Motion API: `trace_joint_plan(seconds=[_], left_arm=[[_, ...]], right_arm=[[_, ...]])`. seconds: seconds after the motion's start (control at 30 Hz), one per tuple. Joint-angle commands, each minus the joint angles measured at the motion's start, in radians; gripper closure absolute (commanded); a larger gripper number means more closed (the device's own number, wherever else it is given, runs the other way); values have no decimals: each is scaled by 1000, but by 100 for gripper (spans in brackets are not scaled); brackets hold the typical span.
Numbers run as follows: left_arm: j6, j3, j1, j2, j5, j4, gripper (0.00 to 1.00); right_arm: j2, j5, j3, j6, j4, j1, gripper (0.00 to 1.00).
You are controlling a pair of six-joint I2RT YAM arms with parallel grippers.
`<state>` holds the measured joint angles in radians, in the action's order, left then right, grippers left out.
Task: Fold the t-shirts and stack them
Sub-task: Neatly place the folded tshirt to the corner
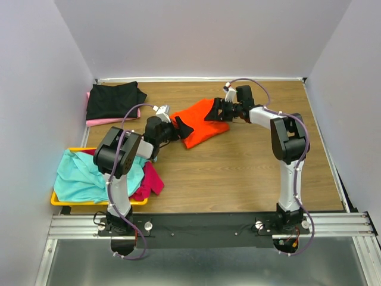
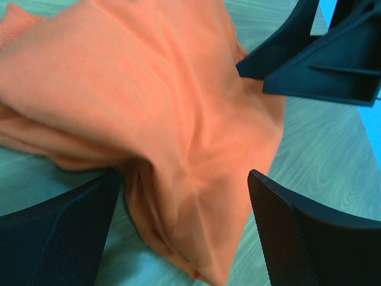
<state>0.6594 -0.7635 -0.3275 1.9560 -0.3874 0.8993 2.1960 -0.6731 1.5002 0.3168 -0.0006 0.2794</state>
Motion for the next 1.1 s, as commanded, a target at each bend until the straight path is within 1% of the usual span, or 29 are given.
trace_joint_plan(seconds=[0.0,0.17,0.23,0.27,0.3,0.33,0.37,0.4,0.5,0.53,0.67,0.7,0.73,0.77,0.8,0.87,0.9,1.07], left_arm=[[31,-74,-7,38,-10,-37,5],[36,-149,-31,78,-4,-111,5],[34,-174,-38,87,-7,-123,11],[34,-178,-39,89,-4,-128,16],[34,-183,-41,92,-2,-137,23],[34,-191,-41,93,-1,-143,40],[31,-195,-41,90,5,-166,47],[20,-200,-41,89,19,-180,61],[-1,-221,-41,80,28,-227,85],[-6,-226,-41,75,33,-237,99],[-107,-298,-38,57,44,-338,100],[-138,-316,-36,47,44,-396,100],[-212,-363,-32,41,44,-437,100],[-246,-390,-28,43,48,-483,100],[-282,-416,-24,41,51,-570,100],[-355,-485,-1,41,33,-644,100],[-419,-506,10,47,18,-707,100],[-555,-678,77,93,-62,-885,100]], right_arm=[[-47,12,-27,-8,-7,-3,8],[-65,12,-37,-13,-7,-3,8],[-67,9,-37,-13,-7,-5,8],[-67,6,-37,-15,-7,-5,8],[-67,4,-38,-13,-7,-5,8],[-68,3,-40,-13,-7,-5,8],[-70,1,-43,-12,-7,-3,8],[-73,0,-46,-13,-7,-5,8],[-87,-2,-60,-16,-7,-3,8],[-93,-2,-64,-18,-7,-3,8],[-137,1,-87,-19,-7,-3,8],[-148,3,-98,-21,-7,-5,8],[-166,3,-104,-22,-7,-3,8],[-167,4,-109,-24,-7,-3,8],[-189,7,-116,-24,-7,-3,8],[-214,18,-138,-22,-9,-6,8],[-223,21,-144,-22,-7,-6,7],[-288,26,-181,-27,-7,-6,7]])
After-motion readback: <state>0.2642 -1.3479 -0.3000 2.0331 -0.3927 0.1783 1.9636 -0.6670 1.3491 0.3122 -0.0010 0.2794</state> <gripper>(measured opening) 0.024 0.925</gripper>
